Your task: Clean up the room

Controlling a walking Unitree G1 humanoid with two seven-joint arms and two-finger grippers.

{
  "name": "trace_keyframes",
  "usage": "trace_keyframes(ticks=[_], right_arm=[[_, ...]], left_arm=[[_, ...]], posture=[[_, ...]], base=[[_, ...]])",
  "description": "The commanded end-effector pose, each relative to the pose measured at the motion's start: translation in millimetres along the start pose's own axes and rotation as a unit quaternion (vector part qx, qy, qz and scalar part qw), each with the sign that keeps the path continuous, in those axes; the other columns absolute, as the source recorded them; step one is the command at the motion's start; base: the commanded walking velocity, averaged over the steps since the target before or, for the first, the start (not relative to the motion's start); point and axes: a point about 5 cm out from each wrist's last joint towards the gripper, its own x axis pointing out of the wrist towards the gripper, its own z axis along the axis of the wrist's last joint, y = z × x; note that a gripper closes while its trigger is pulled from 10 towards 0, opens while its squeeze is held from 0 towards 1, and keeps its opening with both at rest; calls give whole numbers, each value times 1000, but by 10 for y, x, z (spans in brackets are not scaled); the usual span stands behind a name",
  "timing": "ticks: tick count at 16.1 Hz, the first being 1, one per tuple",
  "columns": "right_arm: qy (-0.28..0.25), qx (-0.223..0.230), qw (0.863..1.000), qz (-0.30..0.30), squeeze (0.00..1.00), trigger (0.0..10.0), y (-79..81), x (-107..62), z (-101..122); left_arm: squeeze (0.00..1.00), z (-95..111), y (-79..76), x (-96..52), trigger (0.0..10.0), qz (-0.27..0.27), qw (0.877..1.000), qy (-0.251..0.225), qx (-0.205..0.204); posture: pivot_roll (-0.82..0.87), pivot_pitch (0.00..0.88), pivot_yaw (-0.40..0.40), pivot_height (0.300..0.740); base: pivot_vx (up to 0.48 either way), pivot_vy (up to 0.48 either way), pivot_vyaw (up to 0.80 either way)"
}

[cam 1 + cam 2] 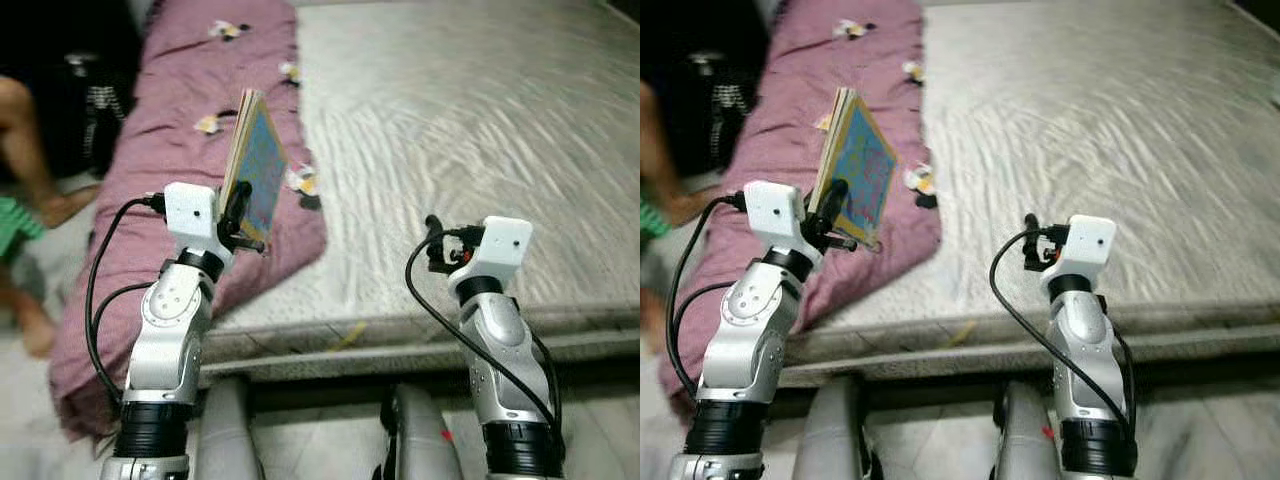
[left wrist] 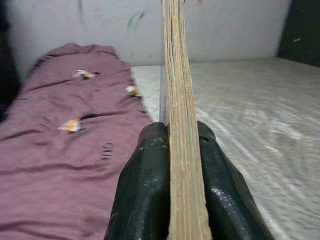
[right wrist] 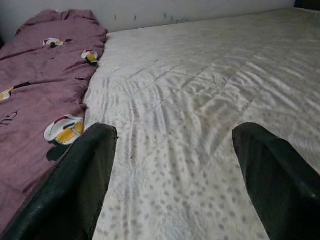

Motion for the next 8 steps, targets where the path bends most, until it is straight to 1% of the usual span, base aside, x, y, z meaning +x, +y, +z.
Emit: trace_keyframes(ticks=[1, 2, 3, 5, 6, 8], right_arm=[[2, -8, 1000, 7, 0, 10000, 20, 12, -12], [-8, -2, 1000, 8, 0, 10000, 13, -1, 8], [-17, -11, 1000, -10, 0, 10000, -29, 8, 36], [-17, -23, 999, -37, 0, 10000, -100, 30, 51], [-14, -36, 998, -52, 0, 10000, -138, 24, 39], [-9, -36, 998, -57, 0, 10000, -152, 5, 12]], left_arm=[[0, 110, 46, 10, 10000, 10, 999, -25, 18], [0, 110, 51, 14, 10000, 10, 1000, -24, 17], [0, 109, 51, 20, 10000, 9, 1000, -23, 17], [0, 110, 47, 27, 10000, 8, 1000, -22, 16], [0, 109, 19, 34, 10000, 0, 1000, -22, 16], [0, 96, -17, 33, 10000, -6, 999, -17, 30]], posture=[[9, 0, 36, 658], [10, 0, 35, 658], [10, 0, 36, 672], [9, 0, 36, 692], [9, 0, 35, 707], [10, 0, 34, 732]], base=[[0, 0, 0], [0, 0, 0], [0, 0, 0], [0, 0, 0], [0, 0, 0], [0, 0, 0]])
